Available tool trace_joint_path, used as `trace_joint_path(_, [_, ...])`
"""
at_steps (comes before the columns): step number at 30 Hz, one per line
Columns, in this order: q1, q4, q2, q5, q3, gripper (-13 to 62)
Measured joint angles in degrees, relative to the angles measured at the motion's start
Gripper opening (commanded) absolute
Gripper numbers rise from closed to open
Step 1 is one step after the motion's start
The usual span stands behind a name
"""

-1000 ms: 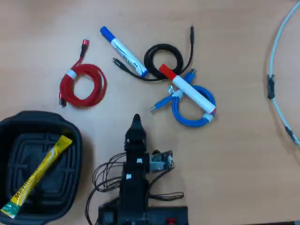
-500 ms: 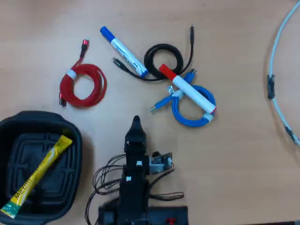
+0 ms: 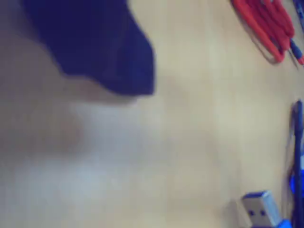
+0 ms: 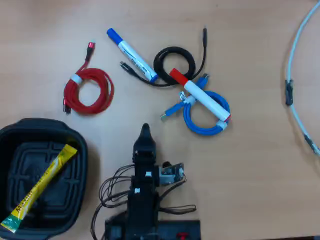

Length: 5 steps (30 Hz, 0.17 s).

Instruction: Pick up the yellow instant coffee stick, then put it in the black bowl

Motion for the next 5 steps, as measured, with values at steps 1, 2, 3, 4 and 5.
trace_joint_path(1, [0.0,0.0,0.0,0.0,0.1,57.6])
trace_joint_path(2, [0.0,0.0,0.0,0.0,0.1,57.6])
trace_joint_path(3, [0.1,0.0,0.0,0.0,0.1,57.6])
trace_joint_path(4, [0.0,0.1,0.0,0.0,0.1,57.6])
trace_joint_path(5, [0.0,0.0,0.0,0.0,0.1,57.6])
